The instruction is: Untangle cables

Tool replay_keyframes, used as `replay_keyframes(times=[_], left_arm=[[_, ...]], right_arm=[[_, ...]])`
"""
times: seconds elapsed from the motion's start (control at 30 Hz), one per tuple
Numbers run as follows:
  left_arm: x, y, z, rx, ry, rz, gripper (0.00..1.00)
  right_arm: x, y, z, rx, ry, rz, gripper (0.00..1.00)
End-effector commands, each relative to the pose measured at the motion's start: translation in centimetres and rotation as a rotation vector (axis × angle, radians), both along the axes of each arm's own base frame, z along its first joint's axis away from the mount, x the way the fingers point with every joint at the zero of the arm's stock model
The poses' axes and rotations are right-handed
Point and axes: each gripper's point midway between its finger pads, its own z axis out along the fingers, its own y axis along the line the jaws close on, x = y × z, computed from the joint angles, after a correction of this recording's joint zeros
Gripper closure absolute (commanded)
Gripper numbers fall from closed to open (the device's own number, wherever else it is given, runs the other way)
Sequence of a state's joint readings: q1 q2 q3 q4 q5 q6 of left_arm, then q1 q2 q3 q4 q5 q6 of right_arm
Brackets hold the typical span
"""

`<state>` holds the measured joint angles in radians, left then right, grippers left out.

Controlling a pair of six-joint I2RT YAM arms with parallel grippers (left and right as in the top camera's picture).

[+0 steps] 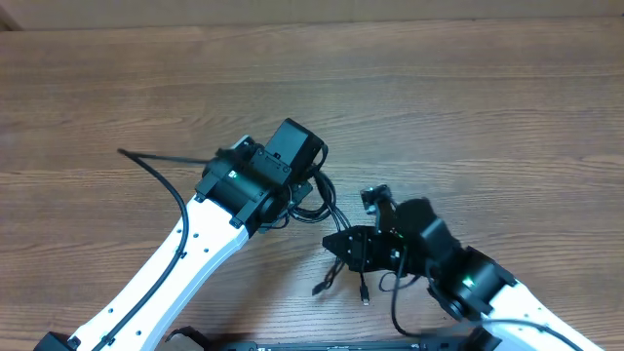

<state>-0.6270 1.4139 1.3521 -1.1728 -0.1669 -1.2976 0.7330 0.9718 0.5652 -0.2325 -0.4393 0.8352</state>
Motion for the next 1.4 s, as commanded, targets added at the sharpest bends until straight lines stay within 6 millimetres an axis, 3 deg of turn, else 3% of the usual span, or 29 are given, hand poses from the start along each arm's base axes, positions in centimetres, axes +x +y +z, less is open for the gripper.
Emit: replay_keyframes(times=[0.0,0.1,0.2,0.37,0.53,0.7,0.93,1.17,1.37], left_arm=[[2.0,0.8,1.3,0.126,-0.121,-0.159,0.96],[3.4,-0.3,2.1,0.153,-0.193,-0.290,0.96],[4.2,-1.2,2.8,0.170,-0.248,-0.385,0.96],[4.3,-3.7,3.4,0.121,-0.294,-0.521,0.96],[3.4,-5.3,3.4,0.085,-0.291,-0.579,0.96],[2.1,-7.0,3.3,0.044,-0.281,-0.633,0.96],[0.5,-9.3,3.4,0.004,-0.282,-0.703,0.96],[0.0,-9.7,3.4,0.003,-0.281,-0.722,0.96],[0.0,-9.7,3.4,0.003,-0.282,-0.722,0.95]], right_arm=[[-0.9,-0.2,4.9,0.108,-0.121,0.042,0.96],[-2.1,-0.8,8.2,0.184,-0.197,0.059,0.96],[-2.8,-1.7,10.1,0.229,-0.255,0.052,0.96],[-2.2,-2.6,11.1,0.239,-0.290,-0.024,0.96],[0.0,-3.7,11.4,0.259,-0.240,-0.197,0.96],[1.1,-4.0,13.1,0.310,-0.286,-0.255,0.96],[3.5,-4.9,11.3,0.233,-0.274,-0.387,0.96],[6.0,-6.0,8.1,0.130,-0.208,-0.540,0.96],[6.8,-5.5,5.9,0.065,-0.169,-0.547,0.96]])
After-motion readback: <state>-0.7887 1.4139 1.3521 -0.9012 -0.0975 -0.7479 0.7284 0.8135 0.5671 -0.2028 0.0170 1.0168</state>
